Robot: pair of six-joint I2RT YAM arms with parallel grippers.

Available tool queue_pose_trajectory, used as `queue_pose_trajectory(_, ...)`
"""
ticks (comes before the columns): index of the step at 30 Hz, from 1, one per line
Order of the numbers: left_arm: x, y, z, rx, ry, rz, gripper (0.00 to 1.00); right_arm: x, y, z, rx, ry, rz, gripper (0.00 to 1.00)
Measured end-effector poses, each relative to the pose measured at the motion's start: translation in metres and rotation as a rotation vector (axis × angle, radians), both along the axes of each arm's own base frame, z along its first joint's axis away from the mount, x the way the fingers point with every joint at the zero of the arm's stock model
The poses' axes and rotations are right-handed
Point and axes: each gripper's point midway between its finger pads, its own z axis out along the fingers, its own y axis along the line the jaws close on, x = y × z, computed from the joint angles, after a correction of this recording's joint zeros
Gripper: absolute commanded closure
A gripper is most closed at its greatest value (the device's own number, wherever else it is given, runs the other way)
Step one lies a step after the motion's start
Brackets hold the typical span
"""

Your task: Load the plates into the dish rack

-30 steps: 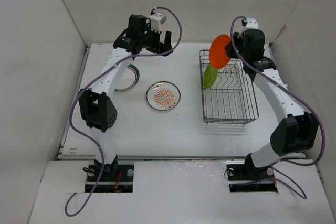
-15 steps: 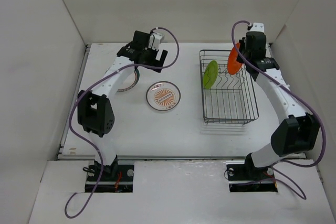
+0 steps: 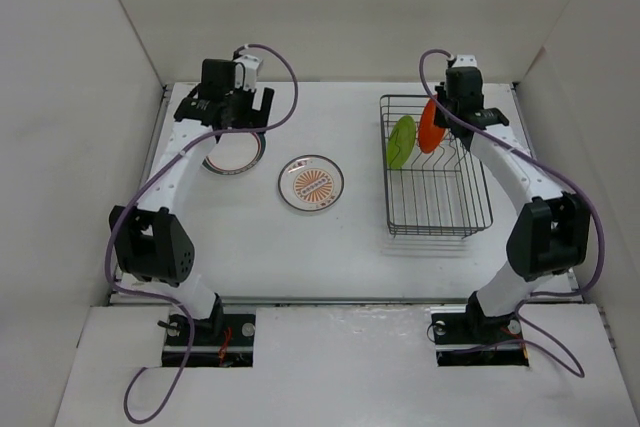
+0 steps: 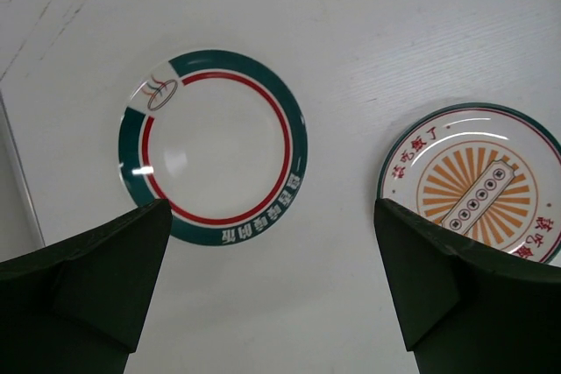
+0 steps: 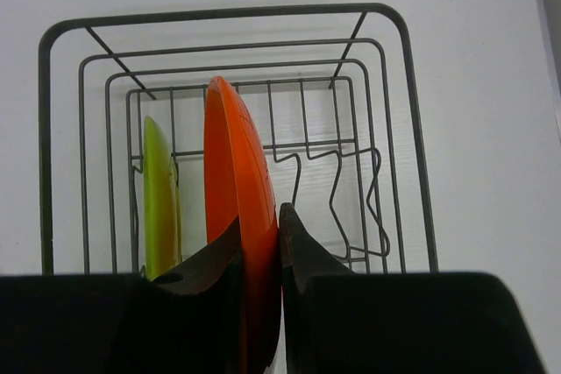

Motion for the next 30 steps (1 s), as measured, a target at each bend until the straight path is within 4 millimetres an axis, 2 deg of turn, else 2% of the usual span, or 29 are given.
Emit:
queue_pose_trajectory(5, -0.003, 0.026, -0.007, 0.005, 0.016, 0.050, 0.00, 0.004, 0.004, -0.015, -0.003, 0.031, 0.006, 0.97)
queue_pose_trajectory(9, -0.010, 0.041, -0.021, 0.002, 0.048, 0.075, 0.00, 0.008, 0.010, -0.025, 0.005, 0.042, 0.016, 0.85)
queue_pose_trajectory(10, -0.012, 0.044, -0.025, -0.002, 0.058, 0.080, 0.00, 0.009, 0.012, -0.028, 0.006, 0.048, 0.020, 0.81)
queue_pose_trajectory(13, -0.020, 0.059, -0.035, -0.017, 0.080, 0.104, 0.00, 0.012, 0.016, -0.038, 0.012, 0.062, 0.027, 0.54)
queue_pose_trajectory(17, -0.029, 0.069, -0.042, -0.049, 0.103, 0.097, 0.00, 0.015, 0.018, -0.043, 0.013, 0.066, 0.031, 0.36)
queue_pose_trajectory(19, -0.034, 0.061, -0.046, -0.076, 0.118, 0.047, 0.00, 0.016, 0.018, -0.043, 0.011, 0.064, 0.030, 0.29)
queue_pose_trajectory(22, -0.045, 0.036, -0.054, -0.126, 0.155, -0.086, 0.00, 0.017, 0.015, -0.040, 0.001, 0.058, 0.015, 0.21)
queue_pose_trajectory(23, -0.050, 0.026, -0.057, -0.143, 0.171, -0.129, 0.00, 0.018, 0.014, -0.039, -0.003, 0.053, 0.009, 0.16)
queue_pose_trajectory(25, -0.060, 0.009, -0.064, -0.167, 0.203, -0.211, 0.00, 0.018, 0.009, -0.034, -0.015, 0.043, -0.014, 0.00)
queue_pose_trajectory(28, -0.067, -0.012, -0.078, -0.191, 0.254, -0.296, 0.00, 0.013, 0.001, -0.024, -0.036, 0.031, -0.049, 0.00)
queue_pose_trajectory(30, -0.069, -0.021, -0.094, -0.201, 0.301, -0.329, 0.00, 0.008, -0.004, -0.011, -0.041, 0.007, -0.069, 0.00)
